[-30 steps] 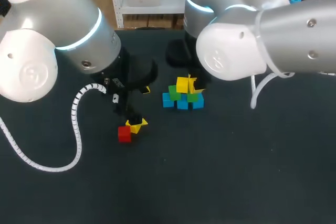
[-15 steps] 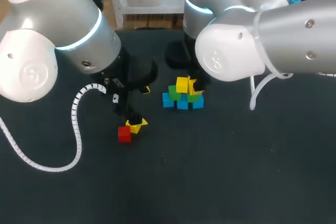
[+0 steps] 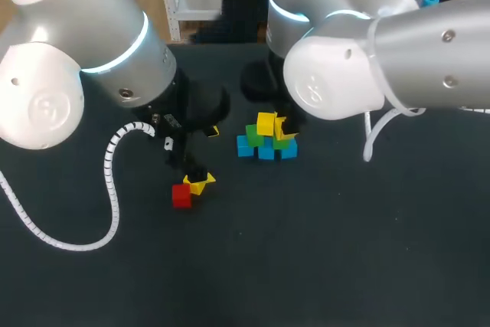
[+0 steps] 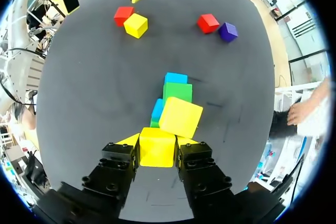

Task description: Place the blue cubes, place green cubes on the blue cubes, place the yellow cubes on the green cubes, then place the red cubes on the yellow cubes, and place purple cube on the red cubes.

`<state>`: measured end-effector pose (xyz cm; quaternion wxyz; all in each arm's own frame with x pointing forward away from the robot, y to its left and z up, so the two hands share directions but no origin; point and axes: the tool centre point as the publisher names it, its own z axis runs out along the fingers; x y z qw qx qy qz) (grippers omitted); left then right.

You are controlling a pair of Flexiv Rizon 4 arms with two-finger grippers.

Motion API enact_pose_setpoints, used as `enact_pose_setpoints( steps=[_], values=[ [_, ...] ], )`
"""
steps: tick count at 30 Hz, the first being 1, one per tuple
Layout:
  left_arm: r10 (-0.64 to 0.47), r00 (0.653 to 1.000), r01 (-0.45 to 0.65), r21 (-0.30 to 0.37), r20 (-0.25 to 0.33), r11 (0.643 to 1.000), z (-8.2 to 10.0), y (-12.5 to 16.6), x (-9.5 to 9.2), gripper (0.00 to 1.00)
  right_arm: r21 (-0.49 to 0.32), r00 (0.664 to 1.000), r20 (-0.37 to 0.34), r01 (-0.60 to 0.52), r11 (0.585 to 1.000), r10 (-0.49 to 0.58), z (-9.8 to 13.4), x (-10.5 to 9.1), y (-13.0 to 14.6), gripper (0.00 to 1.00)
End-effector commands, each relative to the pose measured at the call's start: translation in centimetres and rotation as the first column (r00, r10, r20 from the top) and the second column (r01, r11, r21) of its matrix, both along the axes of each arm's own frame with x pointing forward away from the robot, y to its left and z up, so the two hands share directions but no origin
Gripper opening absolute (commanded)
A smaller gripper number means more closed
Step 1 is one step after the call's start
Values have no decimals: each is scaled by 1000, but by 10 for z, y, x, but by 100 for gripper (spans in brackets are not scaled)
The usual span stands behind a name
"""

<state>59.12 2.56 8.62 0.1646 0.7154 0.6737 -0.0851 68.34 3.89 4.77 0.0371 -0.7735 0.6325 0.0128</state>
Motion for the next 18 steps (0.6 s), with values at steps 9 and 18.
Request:
enact_pose_setpoints(
  steps=[9,18],
  values=[
    [-3,1000,3,-2,-1,1000,-1,1,1,100,1,1000,4,4,1000,-4,-1,4,1,15],
    [-3,1000,3,-2,-1,1000,-1,1,1,100,4,1000,1,7,1000,-7,-2,5,1,42]
  ],
)
